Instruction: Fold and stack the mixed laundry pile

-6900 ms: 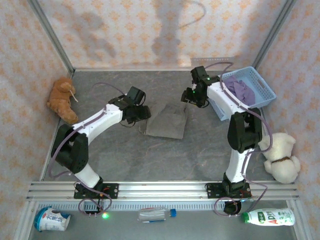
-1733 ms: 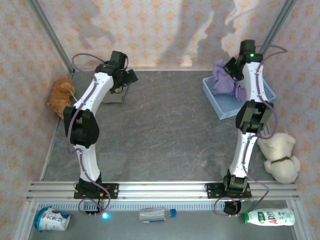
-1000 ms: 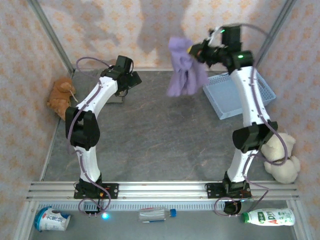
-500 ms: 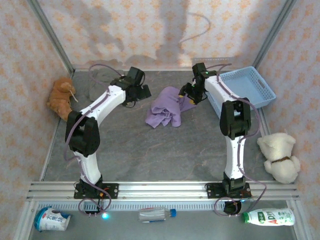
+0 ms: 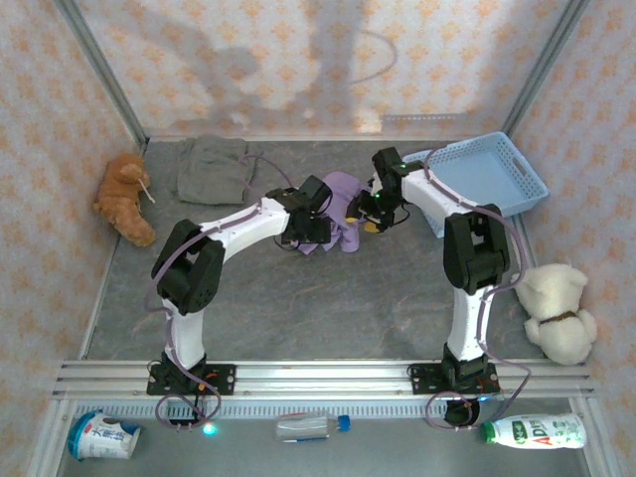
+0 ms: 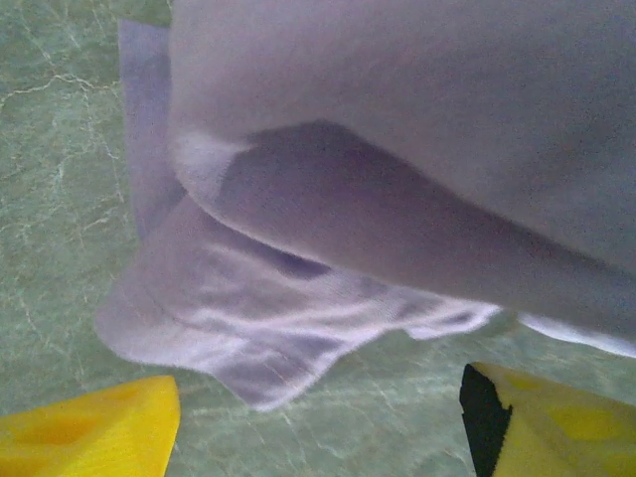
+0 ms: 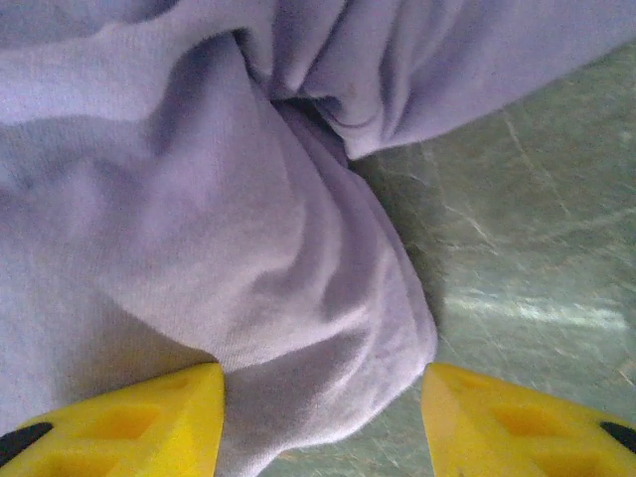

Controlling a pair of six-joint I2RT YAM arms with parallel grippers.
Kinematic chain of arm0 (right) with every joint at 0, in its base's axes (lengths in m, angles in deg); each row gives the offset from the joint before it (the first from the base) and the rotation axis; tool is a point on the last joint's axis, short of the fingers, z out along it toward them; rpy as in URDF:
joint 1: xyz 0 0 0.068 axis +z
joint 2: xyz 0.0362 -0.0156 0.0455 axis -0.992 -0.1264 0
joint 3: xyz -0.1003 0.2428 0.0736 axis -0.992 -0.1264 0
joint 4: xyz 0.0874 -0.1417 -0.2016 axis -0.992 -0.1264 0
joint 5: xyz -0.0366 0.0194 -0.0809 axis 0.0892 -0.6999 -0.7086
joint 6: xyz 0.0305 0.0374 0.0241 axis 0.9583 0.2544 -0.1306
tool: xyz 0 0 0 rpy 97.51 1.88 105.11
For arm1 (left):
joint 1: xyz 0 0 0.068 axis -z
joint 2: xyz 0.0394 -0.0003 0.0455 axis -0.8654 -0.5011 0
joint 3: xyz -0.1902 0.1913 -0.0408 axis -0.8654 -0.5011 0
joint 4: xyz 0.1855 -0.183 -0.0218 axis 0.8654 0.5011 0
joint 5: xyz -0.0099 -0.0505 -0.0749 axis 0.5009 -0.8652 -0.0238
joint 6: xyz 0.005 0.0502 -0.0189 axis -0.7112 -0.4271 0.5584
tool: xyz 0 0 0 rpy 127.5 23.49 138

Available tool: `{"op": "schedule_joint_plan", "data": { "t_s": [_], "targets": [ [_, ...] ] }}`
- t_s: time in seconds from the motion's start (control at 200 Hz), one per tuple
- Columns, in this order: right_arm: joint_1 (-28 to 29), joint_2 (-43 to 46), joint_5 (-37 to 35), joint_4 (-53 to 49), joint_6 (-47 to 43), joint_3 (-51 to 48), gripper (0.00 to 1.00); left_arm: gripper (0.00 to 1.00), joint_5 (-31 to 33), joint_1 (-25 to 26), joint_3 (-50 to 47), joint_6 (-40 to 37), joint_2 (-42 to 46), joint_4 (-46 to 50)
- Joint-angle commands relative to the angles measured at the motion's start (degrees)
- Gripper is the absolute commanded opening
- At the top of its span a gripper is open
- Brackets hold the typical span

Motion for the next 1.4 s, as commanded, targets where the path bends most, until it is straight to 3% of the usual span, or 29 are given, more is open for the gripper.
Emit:
{"op": "schedule_joint_plan", "data": {
  "t_s": [0.0,0.195,0.25,0.305,0.49,0.661,0.771,0.911,1.056,1.296,1.396],
  "targets": [
    [-0.18,-5.21,4.42,4.08,1.3,3.04,0.45,0.7,3.21,-0.58,1.46,-3.84,-4.53,0.59],
    [-0.25,-7.46,1.14,3.99,1.86,7.63,0.0,0.33,6.27,-1.26,5.77,-3.7,-9.5,3.33],
    [-0.5,-7.12,-1.05,1.69,0.59,9.26,0.0,0.22,6.36,-1.91,5.64,-3.15,-8.57,3.35],
    [-1.15,-6.43,-3.93,-0.52,0.02,10.72,0.0,0.0,6.68,-2.67,5.55,-2.66,-7.11,3.52],
    [-6.55,-1.27,-7.91,-4.58,0.65,16.58,0.0,0.0,9.21,-8.78,6.49,1.08,2.14,7.08],
    [-9.02,1.94,-11.43,-10.95,-3.84,31.21,0.0,0.0,5.86,-15.25,12.73,-0.78,12.52,6.08],
    [-9.16,2.73,-11.57,-12.86,-5.07,37.47,0.0,0.0,3.44,-15.52,24.75,-6.2,12.28,10.7],
    [-9.2,5.66,-9.9,-12.92,-4.44,40.71,0.0,0.0,1.89,-15.52,35.54,-7.05,11.84,15.29],
    [-9.3,10.18,-10.5,-12.43,-5.13,43.99,0.0,0.0,2.92,-15.56,36.7,-6.55,16.96,10.89],
    [-11.93,17.29,-11.5,-12.46,-4.75,46.28,0.0,0.0,11.1,-17.26,37.63,-9.08,24.28,7.72],
    [-12.37,19.79,-14.1,-10.74,-5.89,41.82,0.0,0.0,12.52,-18.83,36.46,-9.71,26.55,6.39]
  ]
}}
